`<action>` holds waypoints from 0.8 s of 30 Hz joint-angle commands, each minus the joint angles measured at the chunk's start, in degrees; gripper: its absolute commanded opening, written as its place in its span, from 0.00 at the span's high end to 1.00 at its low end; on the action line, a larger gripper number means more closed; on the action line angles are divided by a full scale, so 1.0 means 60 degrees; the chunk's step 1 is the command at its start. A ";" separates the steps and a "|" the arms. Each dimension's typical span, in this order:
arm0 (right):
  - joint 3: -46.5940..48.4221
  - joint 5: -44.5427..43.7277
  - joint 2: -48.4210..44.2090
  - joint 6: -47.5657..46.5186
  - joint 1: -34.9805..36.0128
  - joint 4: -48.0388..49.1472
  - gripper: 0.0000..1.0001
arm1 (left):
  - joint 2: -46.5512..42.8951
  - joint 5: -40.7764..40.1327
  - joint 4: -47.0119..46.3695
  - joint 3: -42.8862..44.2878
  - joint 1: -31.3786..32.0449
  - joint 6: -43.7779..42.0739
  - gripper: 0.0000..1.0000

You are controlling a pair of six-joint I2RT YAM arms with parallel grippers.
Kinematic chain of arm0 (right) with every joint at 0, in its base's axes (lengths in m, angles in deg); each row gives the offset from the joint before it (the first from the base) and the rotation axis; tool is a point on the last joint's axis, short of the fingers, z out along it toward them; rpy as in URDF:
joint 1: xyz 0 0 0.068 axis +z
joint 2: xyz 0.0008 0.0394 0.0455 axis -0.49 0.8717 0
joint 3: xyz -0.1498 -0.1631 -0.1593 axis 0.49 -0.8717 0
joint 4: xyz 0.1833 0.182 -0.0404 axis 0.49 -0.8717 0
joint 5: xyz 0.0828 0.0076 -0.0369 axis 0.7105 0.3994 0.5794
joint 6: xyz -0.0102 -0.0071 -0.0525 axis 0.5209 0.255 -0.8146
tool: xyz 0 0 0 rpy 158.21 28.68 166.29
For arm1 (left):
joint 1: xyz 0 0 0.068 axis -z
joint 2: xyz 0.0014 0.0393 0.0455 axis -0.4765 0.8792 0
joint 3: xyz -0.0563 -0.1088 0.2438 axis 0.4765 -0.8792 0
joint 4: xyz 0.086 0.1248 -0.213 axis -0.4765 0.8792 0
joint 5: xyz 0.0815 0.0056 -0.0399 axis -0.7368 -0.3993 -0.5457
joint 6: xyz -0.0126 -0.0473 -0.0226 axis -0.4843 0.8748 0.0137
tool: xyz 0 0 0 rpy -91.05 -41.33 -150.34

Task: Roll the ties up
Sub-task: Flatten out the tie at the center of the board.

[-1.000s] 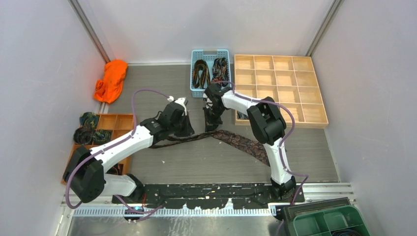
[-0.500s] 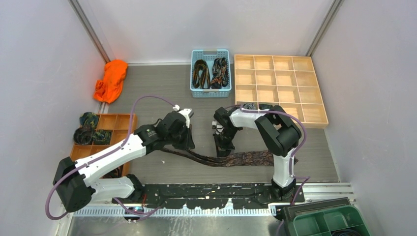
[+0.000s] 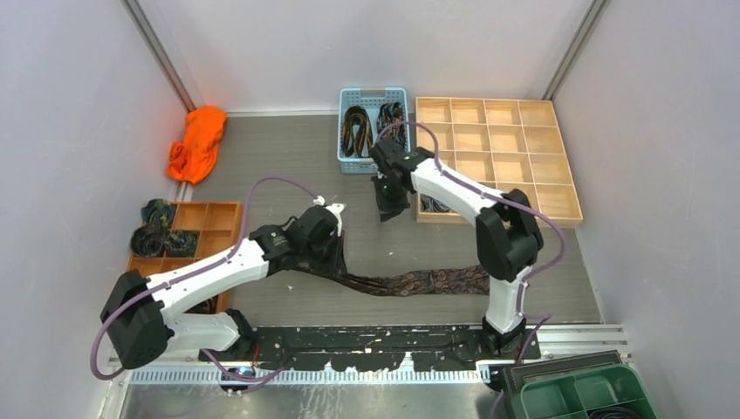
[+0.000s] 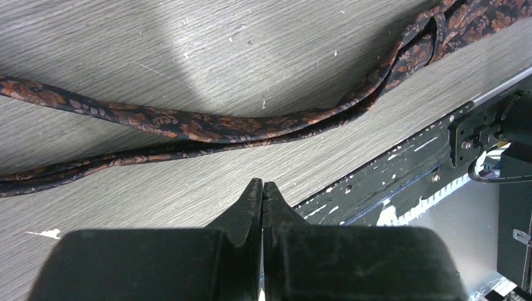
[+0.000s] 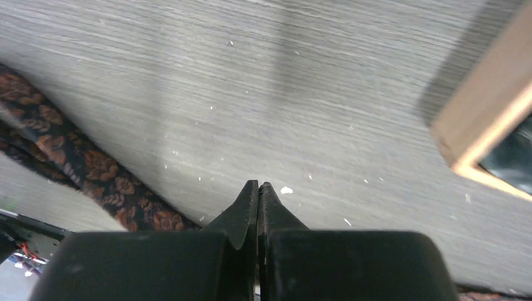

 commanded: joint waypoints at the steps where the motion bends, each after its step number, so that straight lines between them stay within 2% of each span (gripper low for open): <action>1: -0.0134 -0.0608 -0.1625 -0.0126 0.0101 -0.0552 0.99 | 0.0221 -0.0015 -0.0083 0.0596 0.0024 0.0323 1.00; 5: -0.1472 0.0585 -0.2928 0.0147 0.0599 -0.0355 0.99 | 0.0289 -0.0487 0.0648 0.0640 0.0024 0.0521 1.00; 9: -0.2750 0.1825 -0.3579 0.0823 0.1412 0.0445 0.99 | 0.0238 -0.2713 0.1580 0.0899 -0.0001 0.0877 1.00; 15: -0.4131 0.2778 -0.3551 0.1834 0.2526 0.1836 0.99 | 0.0158 -0.4858 0.2677 0.1872 -0.0332 0.1757 1.00; 20: -0.4241 0.2809 -0.2848 0.1702 0.2564 0.2078 0.99 | -0.0102 -0.4665 0.2457 0.1912 -0.0834 0.1716 1.00; 24: -0.3755 0.2506 -0.1779 0.1102 0.2053 0.1850 0.99 | -0.0166 -0.4571 0.2577 0.1853 -0.0962 0.1646 1.00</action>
